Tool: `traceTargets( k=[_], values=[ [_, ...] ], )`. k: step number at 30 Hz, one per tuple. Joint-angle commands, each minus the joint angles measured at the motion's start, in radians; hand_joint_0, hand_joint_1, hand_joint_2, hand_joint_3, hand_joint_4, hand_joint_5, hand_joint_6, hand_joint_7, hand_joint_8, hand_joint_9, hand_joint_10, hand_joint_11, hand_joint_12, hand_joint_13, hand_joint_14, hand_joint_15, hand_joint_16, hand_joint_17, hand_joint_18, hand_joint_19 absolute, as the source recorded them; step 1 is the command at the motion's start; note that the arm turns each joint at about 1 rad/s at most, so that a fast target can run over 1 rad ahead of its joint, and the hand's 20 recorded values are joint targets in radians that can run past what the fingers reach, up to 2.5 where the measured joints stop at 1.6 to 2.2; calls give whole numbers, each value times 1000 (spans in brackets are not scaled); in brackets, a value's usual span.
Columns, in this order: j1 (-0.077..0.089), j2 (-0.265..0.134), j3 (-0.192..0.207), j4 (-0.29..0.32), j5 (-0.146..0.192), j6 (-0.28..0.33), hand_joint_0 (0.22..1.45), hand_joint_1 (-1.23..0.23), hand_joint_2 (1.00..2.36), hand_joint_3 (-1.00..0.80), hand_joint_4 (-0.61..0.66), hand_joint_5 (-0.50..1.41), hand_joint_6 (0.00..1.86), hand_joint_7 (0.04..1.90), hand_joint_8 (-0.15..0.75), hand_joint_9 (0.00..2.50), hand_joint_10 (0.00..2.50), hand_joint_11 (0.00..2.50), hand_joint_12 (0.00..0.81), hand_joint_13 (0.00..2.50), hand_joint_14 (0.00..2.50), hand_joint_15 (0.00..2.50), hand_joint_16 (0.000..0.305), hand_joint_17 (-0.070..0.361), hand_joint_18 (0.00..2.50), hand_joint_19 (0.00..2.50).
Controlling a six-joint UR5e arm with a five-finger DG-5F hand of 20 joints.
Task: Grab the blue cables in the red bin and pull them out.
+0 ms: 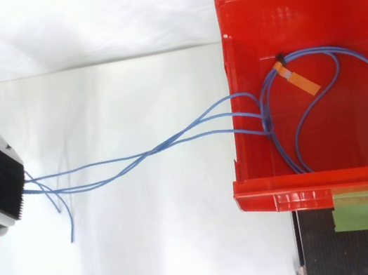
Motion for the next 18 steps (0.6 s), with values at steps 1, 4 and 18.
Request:
traceTargets(
  k=[1, 4, 18],
  values=[
    [-5, 0, 11, 29, -32, -74, 902, -838, 1000, -1000, -64, 583, 1016, 482, 171, 851, 2500, 1286, 288, 1354, 15, 1487, 47, 107, 763, 639],
    [-13, 0, 15, 49, -52, -103, 892, -843, 1000, -1000, -64, 568, 1030, 475, 170, 814, 2500, 1269, 293, 1344, 15, 1483, 48, 107, 758, 648],
    [-30, 0, 63, 54, -73, -154, 812, -763, 1000, -1000, -44, 658, 745, 546, 182, 802, 2500, 1191, 307, 1308, 14, 1431, 49, 109, 739, 663]
  ],
)
